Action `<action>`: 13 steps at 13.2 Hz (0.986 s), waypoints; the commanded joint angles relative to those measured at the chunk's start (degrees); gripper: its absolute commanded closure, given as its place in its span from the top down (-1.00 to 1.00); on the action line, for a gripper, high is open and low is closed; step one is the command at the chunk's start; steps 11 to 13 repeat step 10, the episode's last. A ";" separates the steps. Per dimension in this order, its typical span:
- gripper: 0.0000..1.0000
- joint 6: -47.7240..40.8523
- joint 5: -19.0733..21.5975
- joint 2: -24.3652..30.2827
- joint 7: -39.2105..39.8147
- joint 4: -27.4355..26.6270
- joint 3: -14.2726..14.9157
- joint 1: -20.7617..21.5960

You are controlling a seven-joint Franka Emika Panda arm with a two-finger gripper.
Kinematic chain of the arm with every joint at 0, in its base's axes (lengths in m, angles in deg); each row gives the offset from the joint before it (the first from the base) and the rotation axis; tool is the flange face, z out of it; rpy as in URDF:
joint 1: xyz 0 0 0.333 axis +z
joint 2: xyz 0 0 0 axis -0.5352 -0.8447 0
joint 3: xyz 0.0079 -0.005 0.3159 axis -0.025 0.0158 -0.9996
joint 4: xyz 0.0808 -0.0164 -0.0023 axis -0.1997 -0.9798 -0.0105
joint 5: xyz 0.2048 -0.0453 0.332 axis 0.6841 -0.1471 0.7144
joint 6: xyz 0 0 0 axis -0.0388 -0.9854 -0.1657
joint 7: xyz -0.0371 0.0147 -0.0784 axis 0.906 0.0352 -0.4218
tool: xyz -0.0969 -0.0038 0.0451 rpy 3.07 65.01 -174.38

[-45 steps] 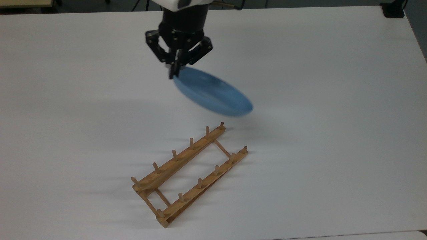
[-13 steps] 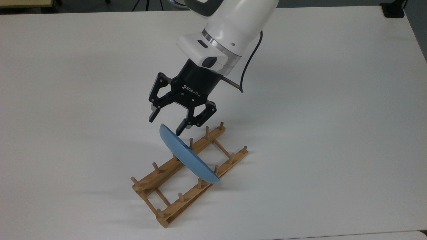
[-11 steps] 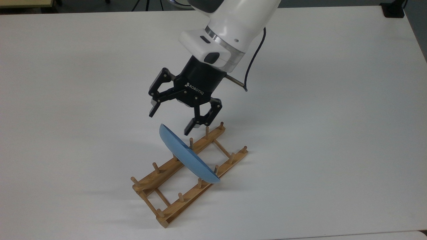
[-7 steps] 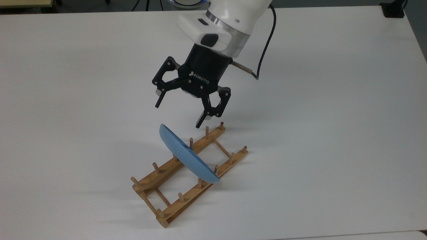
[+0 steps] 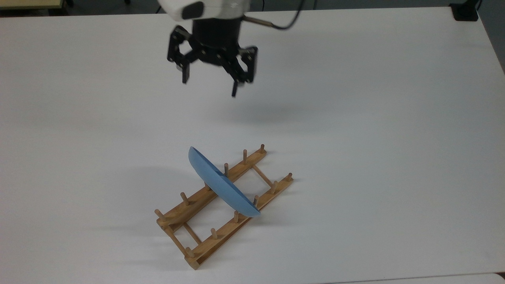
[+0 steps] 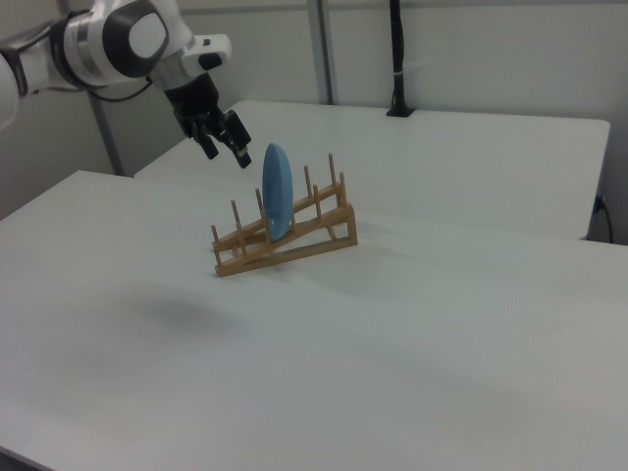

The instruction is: Place plate in plate rack

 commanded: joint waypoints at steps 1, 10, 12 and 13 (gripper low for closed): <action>1.00 -8.52 5.27 8.76 13.58 -8.56 0.11 -3.31; 1.00 -17.15 6.42 13.35 17.31 -11.48 0.28 -7.27; 1.00 -17.15 6.42 13.35 17.31 -11.48 0.28 -7.27; 1.00 -17.15 6.42 13.35 17.31 -11.48 0.28 -7.27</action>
